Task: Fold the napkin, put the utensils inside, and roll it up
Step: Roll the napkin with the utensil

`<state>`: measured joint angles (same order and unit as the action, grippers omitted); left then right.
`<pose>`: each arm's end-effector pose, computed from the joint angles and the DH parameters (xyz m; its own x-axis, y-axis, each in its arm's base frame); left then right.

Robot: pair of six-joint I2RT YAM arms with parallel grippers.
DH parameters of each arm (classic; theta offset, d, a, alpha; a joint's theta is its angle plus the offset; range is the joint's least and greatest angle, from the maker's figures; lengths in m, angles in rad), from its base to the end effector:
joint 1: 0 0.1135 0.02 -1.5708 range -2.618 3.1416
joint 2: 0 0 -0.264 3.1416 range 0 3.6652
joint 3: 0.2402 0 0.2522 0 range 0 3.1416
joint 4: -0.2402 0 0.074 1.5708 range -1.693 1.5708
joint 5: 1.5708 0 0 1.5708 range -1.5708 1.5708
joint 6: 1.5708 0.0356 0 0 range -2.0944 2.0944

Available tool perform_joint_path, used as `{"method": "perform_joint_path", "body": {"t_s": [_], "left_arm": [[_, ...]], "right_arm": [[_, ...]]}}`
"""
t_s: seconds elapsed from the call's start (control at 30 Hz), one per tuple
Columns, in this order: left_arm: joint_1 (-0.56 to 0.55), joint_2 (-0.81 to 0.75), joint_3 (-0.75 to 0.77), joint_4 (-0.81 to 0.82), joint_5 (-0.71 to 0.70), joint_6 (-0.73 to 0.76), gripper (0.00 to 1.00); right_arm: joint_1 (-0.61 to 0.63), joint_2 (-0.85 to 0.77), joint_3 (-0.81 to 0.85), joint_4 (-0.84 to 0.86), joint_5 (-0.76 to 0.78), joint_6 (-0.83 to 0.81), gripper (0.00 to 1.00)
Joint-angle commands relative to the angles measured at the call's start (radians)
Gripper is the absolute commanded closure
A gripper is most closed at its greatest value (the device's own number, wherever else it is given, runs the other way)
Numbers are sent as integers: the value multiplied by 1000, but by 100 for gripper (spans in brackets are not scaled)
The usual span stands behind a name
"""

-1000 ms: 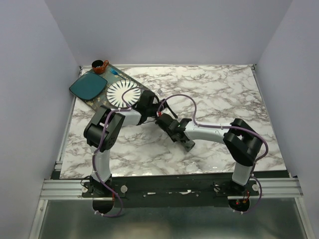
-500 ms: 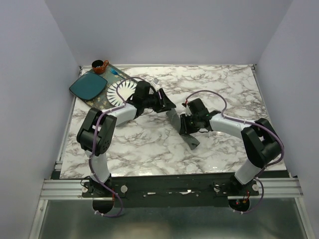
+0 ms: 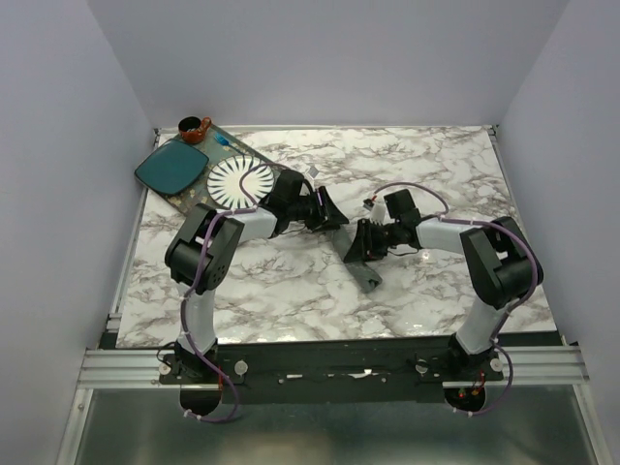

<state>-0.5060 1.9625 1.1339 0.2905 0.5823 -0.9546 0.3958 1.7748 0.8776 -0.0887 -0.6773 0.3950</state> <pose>0.3576 -0.2205 0.1644 -0.9265 -0.2658 -0.2663 0.1068 0.4926 -0.8637 0.2953 0.1476 0.1332 -0.9485 -0.0713 -0.3085 -0.2759 0.6642 0.6947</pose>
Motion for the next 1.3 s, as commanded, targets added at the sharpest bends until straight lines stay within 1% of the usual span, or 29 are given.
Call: {"method": "perform_joint_path", "body": {"t_s": [0.0,0.1,0.13,0.2,0.23,0.3,0.33,0.4,0.43,0.5,0.53,0.57,0.6,0.63,0.67,0.73,0.77,0.9,1.1,1.2,1.23,1.27], "left_arm": [[1,42,-34,29,-9,13,46],[1,52,-45,19,-24,24,46],[1,53,-45,21,-24,25,46],[1,56,-52,21,-30,24,47],[1,58,-54,22,-30,22,47],[1,56,-54,22,-32,22,47],[1,58,-52,22,-30,25,47],[1,55,-51,18,-32,27,47],[1,55,-51,18,-32,28,47],[3,56,-49,16,-30,28,47],[1,56,-51,16,-30,27,47],[3,58,-49,16,-32,28,47],[3,58,-48,15,-30,27,47],[1,61,-48,16,-29,27,47],[1,62,-46,15,-29,27,47],[3,62,-45,15,-27,24,47],[3,64,-48,15,-27,25,47],[3,65,-46,15,-26,24,47],[4,65,-45,12,-22,20,47],[4,64,-46,12,-22,22,47],[6,64,-46,13,-22,22,47],[7,62,-45,12,-22,22,47]], "right_arm": [[2,22,-29,-9,-58,10,56],[3,-18,-19,-43,10,-2,48],[5,-29,-14,-72,28,-7,41],[15,-58,10,-112,68,-24,36],[24,-69,21,-161,126,-33,31],[69,-99,69,-222,217,-59,25],[87,-109,87,-276,311,-65,19],[141,-124,122,-327,418,-74,15],[165,-133,164,-376,546,-73,11],[242,-133,205,-419,671,-84,9],[268,-117,227,-459,823,-87,7],[322,-106,266,-474,881,-94,7],[345,-88,285,-488,933,-94,7],[368,-74,302,-514,1026,-96,6],[411,-37,337,-526,1067,-100,6],[449,1,371,-558,1172,-96,6],[480,23,383,-566,1197,-96,6],[518,110,428,-580,1256,-97,7],[532,163,426,-562,1283,-97,11],[532,173,414,-549,1289,-94,16],[532,175,408,-540,1300,-91,23],[529,179,399,-536,1302,-88,26]]}}
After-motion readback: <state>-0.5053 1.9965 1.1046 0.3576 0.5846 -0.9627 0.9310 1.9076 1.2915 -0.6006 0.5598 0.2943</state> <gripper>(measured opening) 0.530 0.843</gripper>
